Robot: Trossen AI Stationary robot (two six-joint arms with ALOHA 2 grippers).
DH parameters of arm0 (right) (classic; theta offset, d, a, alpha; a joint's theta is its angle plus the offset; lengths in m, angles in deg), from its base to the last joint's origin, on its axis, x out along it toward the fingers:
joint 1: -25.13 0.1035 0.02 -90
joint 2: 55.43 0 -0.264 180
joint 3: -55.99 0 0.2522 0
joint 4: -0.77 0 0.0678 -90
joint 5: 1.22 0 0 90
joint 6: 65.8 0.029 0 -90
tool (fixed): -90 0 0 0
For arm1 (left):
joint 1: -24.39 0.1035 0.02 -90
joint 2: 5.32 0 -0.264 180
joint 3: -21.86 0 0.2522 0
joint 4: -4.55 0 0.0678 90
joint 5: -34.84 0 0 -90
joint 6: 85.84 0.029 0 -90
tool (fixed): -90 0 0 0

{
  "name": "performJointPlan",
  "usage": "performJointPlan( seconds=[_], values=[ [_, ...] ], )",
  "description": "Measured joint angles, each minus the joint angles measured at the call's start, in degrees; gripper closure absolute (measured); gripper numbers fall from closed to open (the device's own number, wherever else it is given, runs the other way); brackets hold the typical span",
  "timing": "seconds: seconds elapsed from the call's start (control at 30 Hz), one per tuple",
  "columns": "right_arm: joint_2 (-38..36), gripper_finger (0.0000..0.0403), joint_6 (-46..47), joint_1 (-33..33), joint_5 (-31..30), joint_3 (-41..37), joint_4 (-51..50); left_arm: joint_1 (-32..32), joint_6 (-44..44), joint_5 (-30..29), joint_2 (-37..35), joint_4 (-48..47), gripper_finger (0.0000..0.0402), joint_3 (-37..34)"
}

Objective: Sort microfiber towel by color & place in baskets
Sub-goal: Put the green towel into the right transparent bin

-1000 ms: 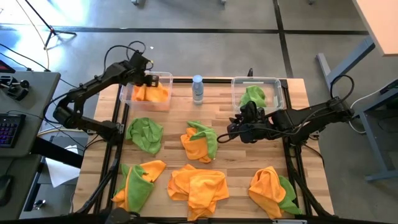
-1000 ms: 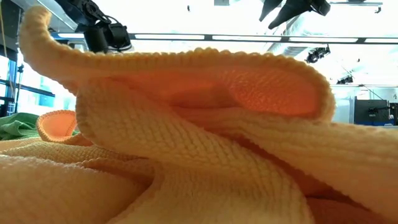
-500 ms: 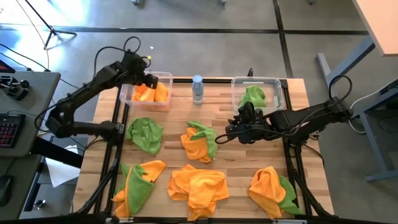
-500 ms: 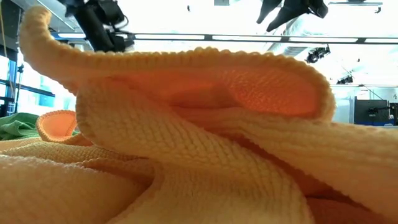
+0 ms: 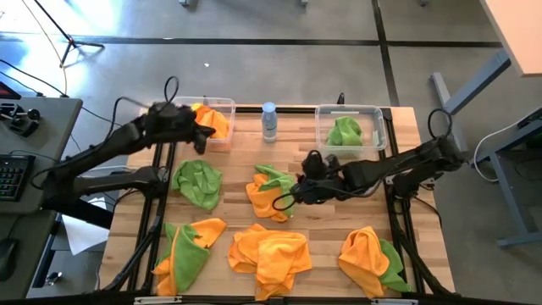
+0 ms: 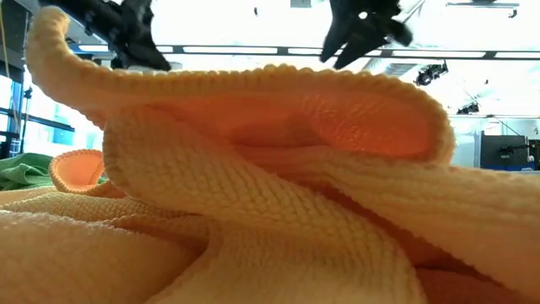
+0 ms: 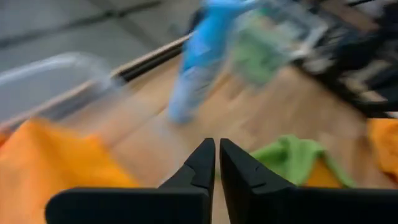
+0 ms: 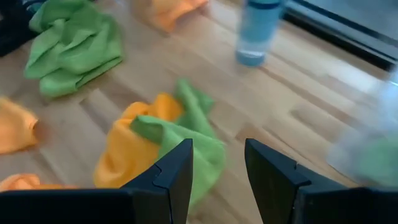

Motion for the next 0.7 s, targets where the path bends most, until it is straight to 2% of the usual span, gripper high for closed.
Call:
performJointPlan(
  seconds=[0.2, 0.4, 0.7],
  values=[
    [2.35, 0.0255, -7.56, -4.51, 11.23, 0.0, 10.45, -9.79, 7.3, -0.09, -9.41, 6.71, 0.0401, -6.54],
    [4.57, 0.0244, -11.96, -8.12, 19.4, 0.0, 13.5, -17.58, 10.86, -0.25, -13.28, 10.39, 0.0401, -11.62],
    [6.46, 0.0243, -19.71, -8.42, 21.02, 0.02, 13.17, -22.42, 8.66, -0.85, -13.43, 12.37, 0.0401, -14.11]
  ],
)
